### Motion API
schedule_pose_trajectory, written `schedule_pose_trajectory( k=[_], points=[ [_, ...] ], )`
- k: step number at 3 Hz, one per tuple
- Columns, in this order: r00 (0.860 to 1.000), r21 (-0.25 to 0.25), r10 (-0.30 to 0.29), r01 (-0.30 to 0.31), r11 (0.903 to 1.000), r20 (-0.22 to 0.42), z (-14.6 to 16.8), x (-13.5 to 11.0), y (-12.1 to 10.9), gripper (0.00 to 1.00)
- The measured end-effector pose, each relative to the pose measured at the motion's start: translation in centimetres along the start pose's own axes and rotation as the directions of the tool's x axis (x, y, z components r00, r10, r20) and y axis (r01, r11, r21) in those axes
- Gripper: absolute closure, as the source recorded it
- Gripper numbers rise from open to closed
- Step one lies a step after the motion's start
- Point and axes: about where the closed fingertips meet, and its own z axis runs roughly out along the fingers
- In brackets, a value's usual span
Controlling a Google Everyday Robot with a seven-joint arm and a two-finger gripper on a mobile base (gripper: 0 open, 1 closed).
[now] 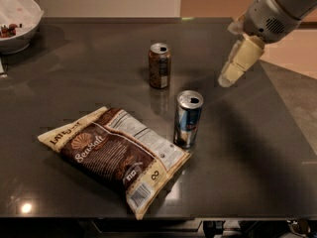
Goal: Pick orange can
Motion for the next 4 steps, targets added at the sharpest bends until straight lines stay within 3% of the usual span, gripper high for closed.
schedule_pose_trajectory(
  k=[2, 4],
  points=[
    [0.989, -0.067, -0.009, 0.02, 0.9975, 0.149, 5.6, -6.1, -1.0, 0.0],
    [0.983, -0.093, 0.028, -0.012, 0.9956, 0.18, 10.0, -9.2, -1.2, 0.0]
  ],
)
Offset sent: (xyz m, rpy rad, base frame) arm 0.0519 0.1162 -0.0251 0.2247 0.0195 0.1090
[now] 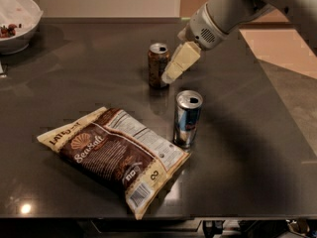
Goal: Pick orange can
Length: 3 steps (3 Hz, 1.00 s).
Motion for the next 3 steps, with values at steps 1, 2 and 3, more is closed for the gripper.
schedule_pose_trajectory(
  k=[1, 2, 3],
  points=[
    [1.0, 0.01, 0.024, -0.024, 0.9997, 0.012, 1.3, -0.4, -0.8, 0.0],
    [0.998, 0.02, 0.048, -0.049, 0.9986, 0.029, 3.3, -0.9, -2.1, 0.0],
    [0.998, 0.024, 0.052, -0.052, 0.9983, 0.024, 3.9, -0.9, -2.6, 0.0]
  ],
)
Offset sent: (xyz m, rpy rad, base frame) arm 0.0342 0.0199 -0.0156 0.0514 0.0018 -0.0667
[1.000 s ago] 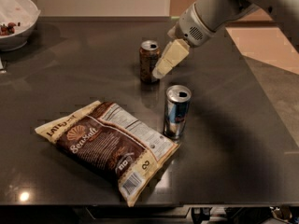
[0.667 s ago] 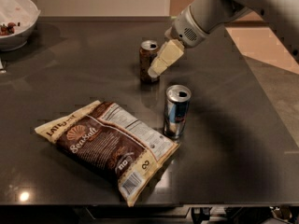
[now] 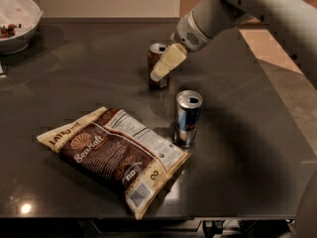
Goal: Pick orange can
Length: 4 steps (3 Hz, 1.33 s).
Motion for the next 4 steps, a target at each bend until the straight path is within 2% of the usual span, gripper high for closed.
schedule_pose_trajectory(
  k=[1, 3, 4],
  points=[
    [1.0, 0.002, 0.005, -0.005, 1.0, -0.007, 0.3, -0.1, -0.2, 0.18],
    [1.0, -0.001, 0.016, -0.016, 0.9999, 0.009, 0.1, -0.4, -0.2, 0.64],
    [1.0, 0.008, 0.007, -0.007, 0.9999, 0.029, -1.9, -0.8, 0.4, 0.88]
  ],
)
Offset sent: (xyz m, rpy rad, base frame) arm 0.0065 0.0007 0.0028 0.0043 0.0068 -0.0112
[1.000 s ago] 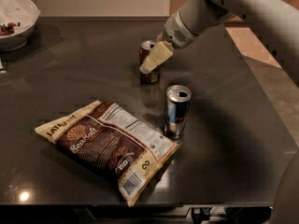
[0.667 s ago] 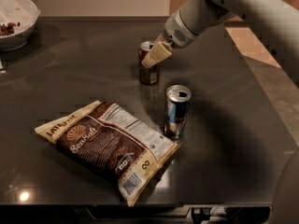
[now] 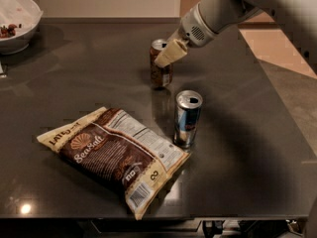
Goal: Pick orange can
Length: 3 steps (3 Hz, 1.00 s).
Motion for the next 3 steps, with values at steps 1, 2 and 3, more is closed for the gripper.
schedule_pose_trajectory(
  k=[1, 2, 3],
  points=[
    [0.999, 0.008, -0.039, 0.039, 0.9992, 0.013, -3.3, -1.0, 0.8, 1.0],
    [0.995, 0.016, -0.099, 0.098, 0.995, 0.014, -6.7, -2.6, 1.4, 1.0],
    [0.985, 0.029, -0.173, 0.172, 0.9846, 0.012, -11.2, -4.5, 2.0, 1.0]
  ],
)
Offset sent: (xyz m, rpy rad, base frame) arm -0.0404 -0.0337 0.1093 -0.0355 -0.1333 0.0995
